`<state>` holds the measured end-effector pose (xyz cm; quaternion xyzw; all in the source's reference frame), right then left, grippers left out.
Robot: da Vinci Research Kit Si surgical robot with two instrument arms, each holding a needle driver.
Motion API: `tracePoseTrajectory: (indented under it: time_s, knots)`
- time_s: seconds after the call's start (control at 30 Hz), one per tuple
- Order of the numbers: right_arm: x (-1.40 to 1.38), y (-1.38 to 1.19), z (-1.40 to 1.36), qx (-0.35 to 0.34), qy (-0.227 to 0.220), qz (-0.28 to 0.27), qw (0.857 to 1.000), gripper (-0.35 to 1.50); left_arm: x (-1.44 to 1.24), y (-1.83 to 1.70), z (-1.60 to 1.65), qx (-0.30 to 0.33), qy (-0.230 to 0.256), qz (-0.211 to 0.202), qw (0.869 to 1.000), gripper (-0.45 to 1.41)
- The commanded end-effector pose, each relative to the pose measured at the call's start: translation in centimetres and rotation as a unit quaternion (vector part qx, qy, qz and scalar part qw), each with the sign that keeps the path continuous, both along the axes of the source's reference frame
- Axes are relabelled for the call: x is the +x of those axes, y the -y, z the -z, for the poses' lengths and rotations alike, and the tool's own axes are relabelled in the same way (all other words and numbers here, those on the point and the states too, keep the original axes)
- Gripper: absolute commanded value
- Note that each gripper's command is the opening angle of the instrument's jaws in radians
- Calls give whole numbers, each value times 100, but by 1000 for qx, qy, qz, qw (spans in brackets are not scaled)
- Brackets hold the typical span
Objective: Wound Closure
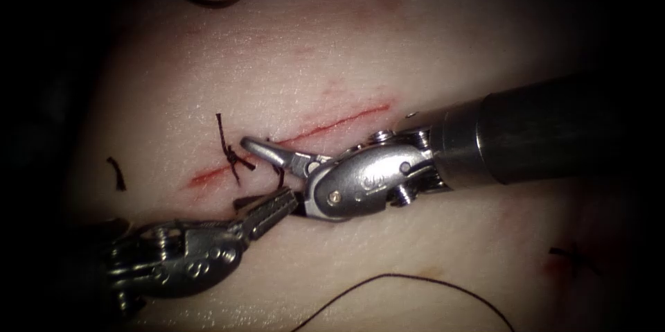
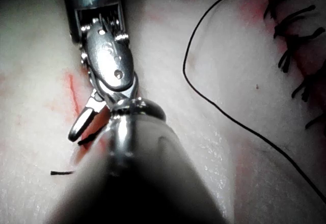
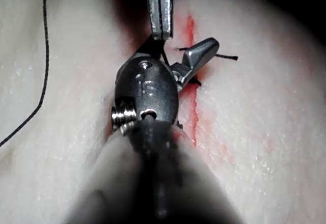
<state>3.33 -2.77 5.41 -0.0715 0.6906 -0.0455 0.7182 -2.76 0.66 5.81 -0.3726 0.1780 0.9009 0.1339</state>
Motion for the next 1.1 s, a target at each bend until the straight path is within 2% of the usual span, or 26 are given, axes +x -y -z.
tracePoseTrajectory:
  time_s: [0.03, 0.2, 0.4, 0.8, 0.93, 1.0, 1.03, 1.1]
  knots:
    - [11, 6, -4, -1, -4, 1, 1000, 105, -5, -2, -5, -1, 1, -1, 1000, -45]
    - [18, 9, -3, -2, -6, 1, 1000, 103, -5, 0, -6, -2, 2, -1, 1000, -45]
    - [21, 9, -4, -4, -6, 1, 1000, 91, -6, 2, -6, -3, 2, -1, 1000, -45]
    - [23, 12, -11, -7, -6, -1, 1000, 91, -10, 8, -1, -3, 5, -4, 1000, -45]
    - [24, 11, -11, -7, -5, -1, 1000, 68, -11, 8, 0, -3, 7, -5, 1000, -45]
    - [23, 11, -13, -7, -5, -1, 1000, 12, -12, 8, -1, -3, 7, -5, 1000, -45]
    - [21, 11, -14, -7, -6, -1, 1000, -35, -12, 8, -1, -3, 7, -4, 1000, -45]
    - [20, 10, -15, -10, -7, -1, 1000, -35, -12, 7, -1, -3, 7, -4, 1000, -45]
